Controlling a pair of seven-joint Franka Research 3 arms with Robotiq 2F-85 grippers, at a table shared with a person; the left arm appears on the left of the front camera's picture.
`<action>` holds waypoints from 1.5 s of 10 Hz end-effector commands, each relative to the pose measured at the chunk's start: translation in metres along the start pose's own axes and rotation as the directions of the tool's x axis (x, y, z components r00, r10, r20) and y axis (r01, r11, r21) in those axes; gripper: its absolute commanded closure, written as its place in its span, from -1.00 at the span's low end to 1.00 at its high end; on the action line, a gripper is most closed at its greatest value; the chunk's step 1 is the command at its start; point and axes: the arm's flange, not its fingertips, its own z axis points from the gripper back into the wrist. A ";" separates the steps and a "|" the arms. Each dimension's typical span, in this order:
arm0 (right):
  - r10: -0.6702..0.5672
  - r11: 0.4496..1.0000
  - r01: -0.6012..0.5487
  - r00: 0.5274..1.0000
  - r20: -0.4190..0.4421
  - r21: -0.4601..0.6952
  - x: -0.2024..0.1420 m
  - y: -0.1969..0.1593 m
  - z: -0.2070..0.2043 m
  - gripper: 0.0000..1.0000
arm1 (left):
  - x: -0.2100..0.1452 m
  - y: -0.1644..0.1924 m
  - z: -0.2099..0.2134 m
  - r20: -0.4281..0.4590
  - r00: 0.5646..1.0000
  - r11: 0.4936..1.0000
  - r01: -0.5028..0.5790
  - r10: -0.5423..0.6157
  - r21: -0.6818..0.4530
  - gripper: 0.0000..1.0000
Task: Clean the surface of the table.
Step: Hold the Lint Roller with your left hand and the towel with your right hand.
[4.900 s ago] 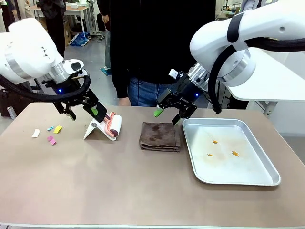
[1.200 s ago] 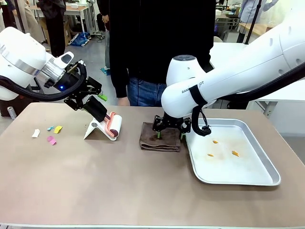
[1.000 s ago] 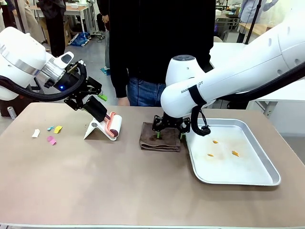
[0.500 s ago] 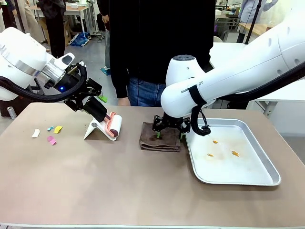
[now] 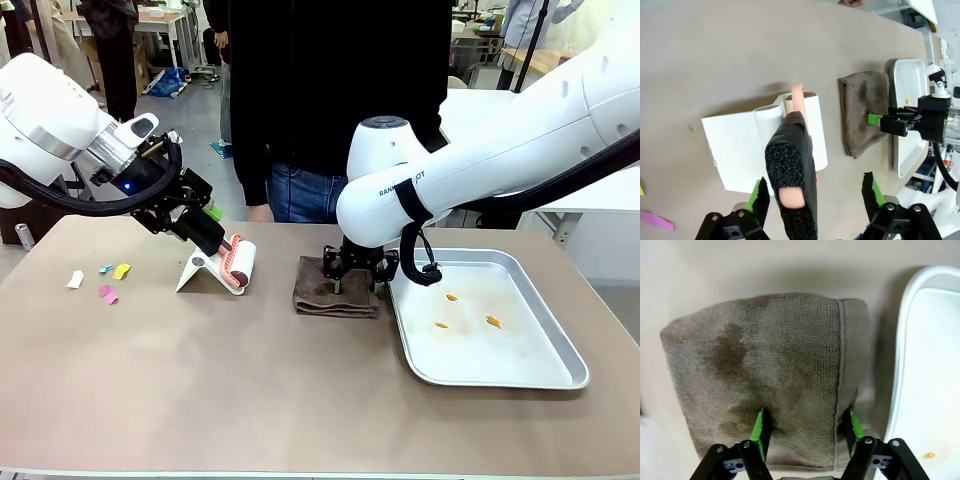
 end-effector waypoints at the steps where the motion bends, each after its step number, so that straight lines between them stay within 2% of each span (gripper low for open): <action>1: -0.004 1.000 0.004 1.000 -0.003 -0.023 0.003 0.006 0.000 1.00 | -0.004 -0.002 0.004 0.010 1.000 0.999 0.011 -0.012 0.047 0.18; 2: -0.003 1.000 0.003 1.000 -0.002 -0.028 0.003 0.006 -0.001 0.49 | -0.004 -0.002 0.006 0.013 1.000 0.998 0.018 -0.019 0.055 0.97; 3: 0.004 0.999 -0.004 1.000 -0.005 -0.032 0.002 0.006 -0.001 1.00 | -0.004 -0.002 0.005 0.016 1.000 0.998 0.019 -0.020 0.059 1.00; 5: 0.010 0.999 -0.010 1.000 -0.009 -0.036 0.002 0.007 -0.002 1.00 | -0.005 -0.003 0.005 0.017 1.000 0.998 0.020 -0.021 0.062 1.00; 6: 0.013 0.999 -0.013 1.000 -0.008 -0.035 0.002 0.007 -0.002 1.00 | -0.005 -0.004 0.005 0.019 1.000 0.998 0.021 -0.022 0.063 0.92; 7: 0.015 0.999 -0.016 1.000 -0.009 -0.034 0.001 0.008 -0.003 1.00 | -0.004 -0.005 0.006 0.020 0.999 0.998 0.024 -0.025 0.066 1.00; 12: 0.021 0.999 -0.021 1.000 -0.011 -0.027 0.001 0.008 -0.005 1.00 | -0.005 -0.005 0.011 0.029 0.999 0.998 0.023 -0.025 0.054 1.00; 15: 0.015 0.996 -0.014 1.000 -0.014 0.086 0.005 -0.007 0.011 1.00 | -0.006 -0.014 0.033 0.063 0.998 1.000 0.012 -0.013 0.016 1.00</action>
